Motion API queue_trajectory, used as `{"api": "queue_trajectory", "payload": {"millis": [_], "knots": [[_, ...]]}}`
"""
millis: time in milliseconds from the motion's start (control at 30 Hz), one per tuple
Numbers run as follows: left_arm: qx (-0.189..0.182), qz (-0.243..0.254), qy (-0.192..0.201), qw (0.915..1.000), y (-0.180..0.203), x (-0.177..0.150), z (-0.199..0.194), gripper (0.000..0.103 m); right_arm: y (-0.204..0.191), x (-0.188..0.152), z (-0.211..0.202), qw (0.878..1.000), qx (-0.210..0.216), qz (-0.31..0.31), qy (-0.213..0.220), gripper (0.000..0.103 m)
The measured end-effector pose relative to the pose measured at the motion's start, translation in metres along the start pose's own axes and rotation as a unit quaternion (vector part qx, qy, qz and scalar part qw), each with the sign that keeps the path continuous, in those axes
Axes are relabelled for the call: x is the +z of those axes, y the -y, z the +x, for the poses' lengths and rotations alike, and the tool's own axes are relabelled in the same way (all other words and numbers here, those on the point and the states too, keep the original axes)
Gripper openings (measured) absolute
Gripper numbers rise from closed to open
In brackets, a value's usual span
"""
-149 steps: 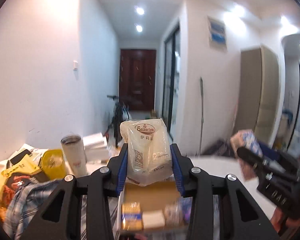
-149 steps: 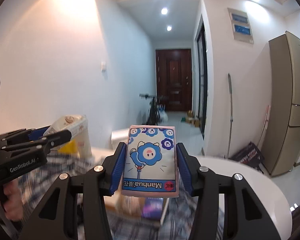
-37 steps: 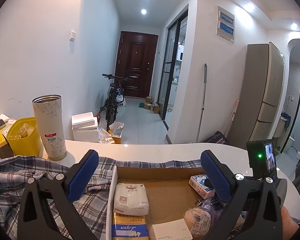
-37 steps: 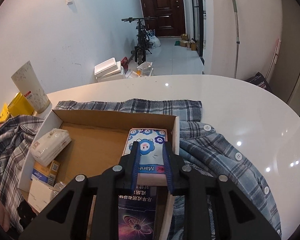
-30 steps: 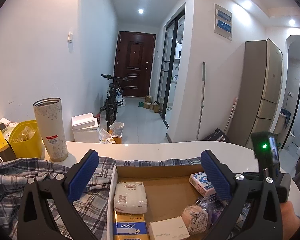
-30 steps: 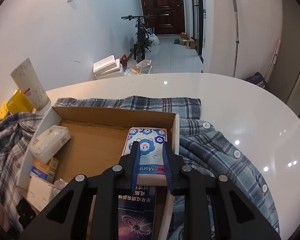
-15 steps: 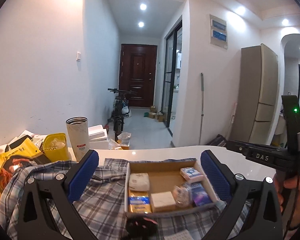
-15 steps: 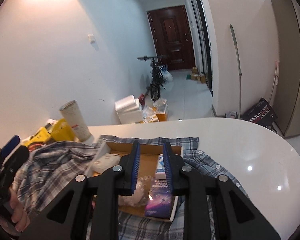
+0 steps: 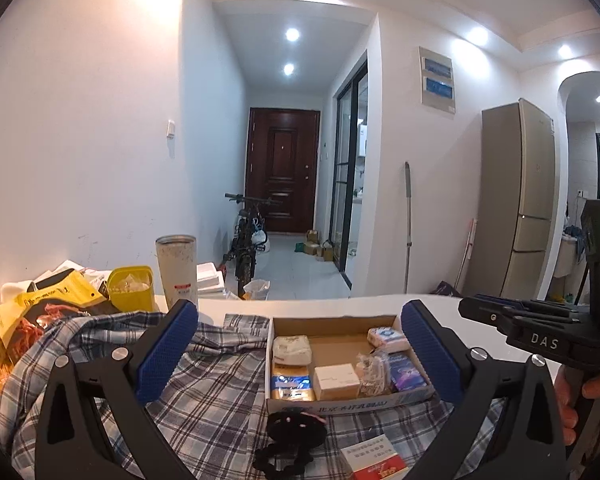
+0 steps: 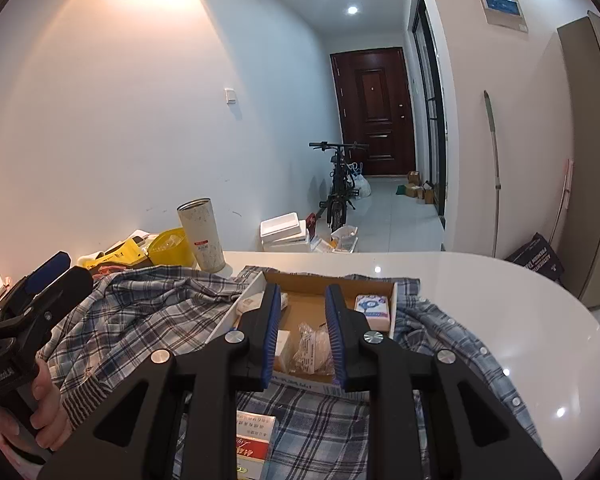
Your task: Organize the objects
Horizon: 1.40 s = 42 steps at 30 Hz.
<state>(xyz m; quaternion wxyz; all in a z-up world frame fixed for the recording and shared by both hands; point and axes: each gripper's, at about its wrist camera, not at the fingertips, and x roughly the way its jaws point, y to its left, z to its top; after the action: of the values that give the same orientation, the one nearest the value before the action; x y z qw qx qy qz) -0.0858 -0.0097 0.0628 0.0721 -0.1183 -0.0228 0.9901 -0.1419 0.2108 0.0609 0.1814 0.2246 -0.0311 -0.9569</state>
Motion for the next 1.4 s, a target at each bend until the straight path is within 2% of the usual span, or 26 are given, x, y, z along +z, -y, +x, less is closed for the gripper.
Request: {"api": "queue_trajectory", "payload": {"millis": [167,233,267,300,333,400,467,533,633,900,1000,1033,1067,1100,1133,1200,1233,1300,1333,1367,1400], "knots": [[-0.001,-0.019,-0.047,0.9987,-0.013,-0.024,0.031,0.103,0.006,-0.02,0.029,0.999,-0.006,-0.003,-0.034,0.022],[0.001,-0.019,-0.068,0.9975,-0.018,-0.035,0.041,0.103,0.011,-0.027,0.04,0.999,0.002,0.009,-0.05,0.028],[0.006,-0.018,-0.077,0.9969,-0.019,-0.039,0.046,0.103,0.014,-0.03,0.044,0.998,0.004,0.016,-0.055,0.046],[0.009,-0.02,-0.084,0.9962,-0.021,-0.041,0.049,0.103,0.016,-0.033,0.046,0.998,0.009,0.022,-0.059,0.07],[0.006,-0.027,-0.092,0.9954,-0.023,-0.043,0.052,0.103,0.02,-0.035,0.046,0.998,0.012,0.03,-0.06,0.076],[-0.008,-0.049,-0.1,0.9938,-0.03,-0.043,0.055,0.103,0.025,-0.04,0.049,0.997,0.01,0.039,-0.067,0.081],[-0.017,-0.066,-0.104,0.9922,-0.034,-0.044,0.055,0.103,0.027,-0.043,0.052,0.996,-0.002,0.035,-0.077,0.091],[-0.017,-0.068,-0.111,0.9914,-0.036,-0.045,0.057,0.103,0.029,-0.045,0.055,0.996,-0.016,0.037,-0.083,0.091],[-0.016,-0.063,-0.115,0.9912,-0.033,-0.047,0.059,0.103,0.029,-0.047,0.057,0.995,-0.003,0.042,-0.093,0.091],[-0.01,-0.043,-0.136,0.9898,-0.027,-0.052,0.068,0.103,0.021,-0.047,0.053,0.996,-0.006,0.021,-0.085,0.091],[-0.016,-0.034,-0.159,0.9865,-0.023,-0.055,0.072,0.103,0.02,-0.048,0.053,0.996,0.002,0.02,-0.092,0.091],[-0.013,-0.022,-0.182,0.983,-0.019,-0.058,0.077,0.102,0.019,-0.049,0.054,0.995,0.003,0.019,-0.098,0.091],[-0.009,-0.001,-0.214,0.9769,-0.013,-0.062,0.083,0.097,0.017,-0.05,0.055,0.994,0.007,0.017,-0.105,0.091],[-0.006,0.015,-0.233,0.9723,-0.009,-0.067,0.087,0.085,0.016,-0.051,0.056,0.994,0.011,0.015,-0.111,0.091],[-0.006,0.025,-0.248,0.9684,-0.005,-0.071,0.089,0.082,0.014,-0.052,0.058,0.993,0.014,0.013,-0.116,0.091],[-0.025,0.03,-0.275,0.9607,0.001,-0.08,0.094,0.069,0.011,-0.055,0.061,0.992,0.011,0.005,-0.123,0.09],[-0.035,0.029,-0.289,0.9562,0.003,-0.084,0.097,0.063,0.01,-0.056,0.061,0.992,0.01,0.002,-0.125,0.087],[-0.045,0.03,-0.311,0.9488,0.006,-0.091,0.101,0.045,0.008,-0.057,0.063,0.991,0.011,-0.005,-0.133,0.072],[-0.049,0.031,-0.319,0.9458,0.007,-0.094,0.102,0.04,0.006,-0.058,0.064,0.99,0.014,-0.014,-0.139,0.065],[-0.05,0.029,-0.326,0.9434,0.007,-0.096,0.104,0.033,0.004,-0.059,0.066,0.989,0.012,-0.026,-0.146,0.042],[-0.051,0.028,-0.334,0.9409,0.008,-0.099,0.104,0.031,0.0,-0.062,0.069,0.987,0.004,-0.042,-0.158,0.029]]}}
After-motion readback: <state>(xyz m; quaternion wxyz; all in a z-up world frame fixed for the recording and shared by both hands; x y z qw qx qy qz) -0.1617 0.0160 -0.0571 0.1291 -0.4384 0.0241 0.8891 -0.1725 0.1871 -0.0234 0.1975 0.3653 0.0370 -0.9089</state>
